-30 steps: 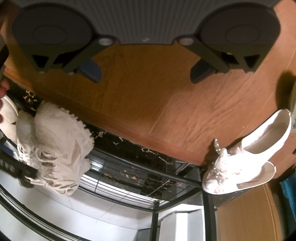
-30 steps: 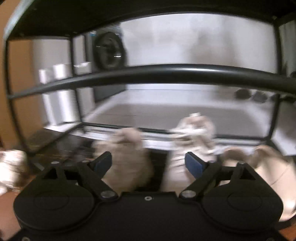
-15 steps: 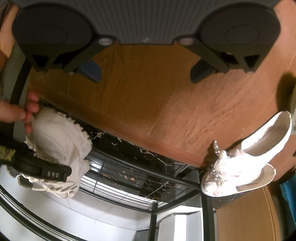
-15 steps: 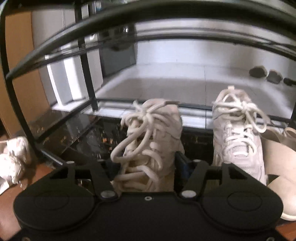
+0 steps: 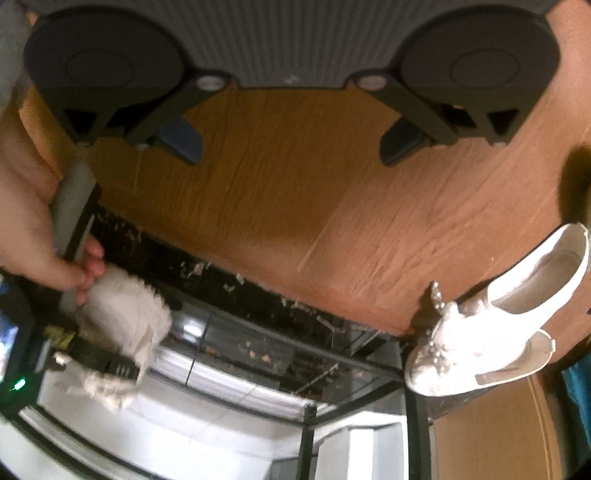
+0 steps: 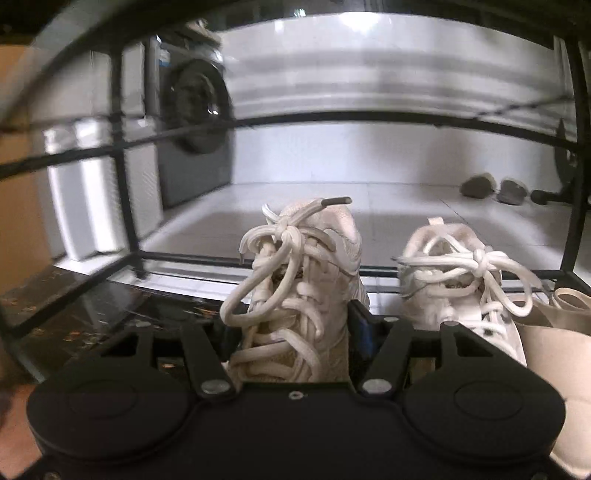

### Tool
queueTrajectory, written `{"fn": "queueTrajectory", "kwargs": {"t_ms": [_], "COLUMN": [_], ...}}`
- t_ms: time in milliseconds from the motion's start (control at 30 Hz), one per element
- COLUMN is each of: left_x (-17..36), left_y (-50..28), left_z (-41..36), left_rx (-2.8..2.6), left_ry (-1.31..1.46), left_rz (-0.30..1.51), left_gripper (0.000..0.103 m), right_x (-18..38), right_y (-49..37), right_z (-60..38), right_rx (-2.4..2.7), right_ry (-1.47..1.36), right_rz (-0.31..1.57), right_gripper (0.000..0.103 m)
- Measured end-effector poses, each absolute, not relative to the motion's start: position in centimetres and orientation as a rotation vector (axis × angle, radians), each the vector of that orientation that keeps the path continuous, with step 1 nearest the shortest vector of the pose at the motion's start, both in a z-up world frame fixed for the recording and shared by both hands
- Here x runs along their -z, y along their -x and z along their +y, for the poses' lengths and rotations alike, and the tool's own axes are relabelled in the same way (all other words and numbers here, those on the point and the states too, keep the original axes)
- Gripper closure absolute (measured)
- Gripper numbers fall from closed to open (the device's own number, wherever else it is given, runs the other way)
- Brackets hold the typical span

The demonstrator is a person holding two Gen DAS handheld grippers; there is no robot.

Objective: Organize scattered shoes
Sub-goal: 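Push the sneakers into place on the shelf and open the right tool, then withdraw the right tool from the rack while the left tool turns toward the fan-base pile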

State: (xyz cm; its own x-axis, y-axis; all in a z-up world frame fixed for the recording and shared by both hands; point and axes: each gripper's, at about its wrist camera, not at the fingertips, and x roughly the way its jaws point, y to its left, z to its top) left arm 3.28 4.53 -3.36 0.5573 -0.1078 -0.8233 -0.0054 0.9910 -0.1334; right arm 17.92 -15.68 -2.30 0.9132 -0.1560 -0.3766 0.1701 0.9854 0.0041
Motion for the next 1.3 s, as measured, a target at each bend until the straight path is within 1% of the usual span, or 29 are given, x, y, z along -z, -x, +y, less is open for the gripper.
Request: {"fn": "queueTrajectory", "kwargs": {"t_ms": [67, 167, 233, 267, 367, 433, 600, 767, 800, 1000, 1133, 1300], "left_x": [3.7, 4.4, 4.5, 4.5, 4.4, 4.3, 3.7, 2.4, 2.1, 0.6, -0.5, -2.2], "left_y": [-3.4, -3.8, -3.9, -3.9, -3.8, -3.7, -3.5, -2.8, -2.6, -1.6, -0.9, 0.5], "left_z": [4.4, 4.4, 4.5, 4.6, 4.8, 4.9, 5.4, 5.9, 5.9, 5.4, 5.2, 4.6], "left_rx": [0.074, 0.072, 0.063, 0.059, 0.053, 0.048, 0.025, 0.000, 0.001, 0.002, 0.000, 0.020], "left_ry": [0.125, 0.123, 0.125, 0.126, 0.129, 0.131, 0.139, 0.135, 0.129, 0.083, 0.066, 0.021], "left_rz": [0.982, 1.012, 1.018, 1.015, 1.010, 1.006, 0.995, 0.950, 0.941, 0.897, 0.862, 0.783], "left_gripper": [0.001, 0.001, 0.001, 0.001, 0.001, 0.001, 0.001, 0.001, 0.001, 0.001, 0.001, 0.001], "right_x": [2.5, 2.4, 2.1, 1.8, 0.9, 0.3, -1.8, -5.9, -6.7, -8.1, -7.0, -6.5], "right_y": [-18.1, -18.0, -17.6, -16.9, -13.9, -11.5, -5.3, 2.7, 4.7, 14.0, 17.3, 17.7], "right_z": [-15.9, -15.9, -15.4, -15.1, -14.3, -14.0, -14.5, -16.4, -16.9, -16.6, -15.5, -15.5], "right_rx": [0.147, 0.141, 0.138, 0.136, 0.118, 0.094, 0.090, 0.101, 0.107, 0.187, 0.239, 0.231], "right_ry": [-0.026, -0.022, -0.002, 0.002, -0.003, -0.033, -0.185, -0.322, -0.333, -0.256, -0.178, -0.112], "right_rz": [0.382, 0.388, 0.385, 0.364, 0.335, 0.376, 0.569, 0.625, 0.625, 0.579, 0.502, 0.422], "right_gripper": [0.041, 0.035, 0.015, 0.012, 0.011, 0.011, 0.011, 0.009, 0.007, 0.003, 0.003, 0.003]}}
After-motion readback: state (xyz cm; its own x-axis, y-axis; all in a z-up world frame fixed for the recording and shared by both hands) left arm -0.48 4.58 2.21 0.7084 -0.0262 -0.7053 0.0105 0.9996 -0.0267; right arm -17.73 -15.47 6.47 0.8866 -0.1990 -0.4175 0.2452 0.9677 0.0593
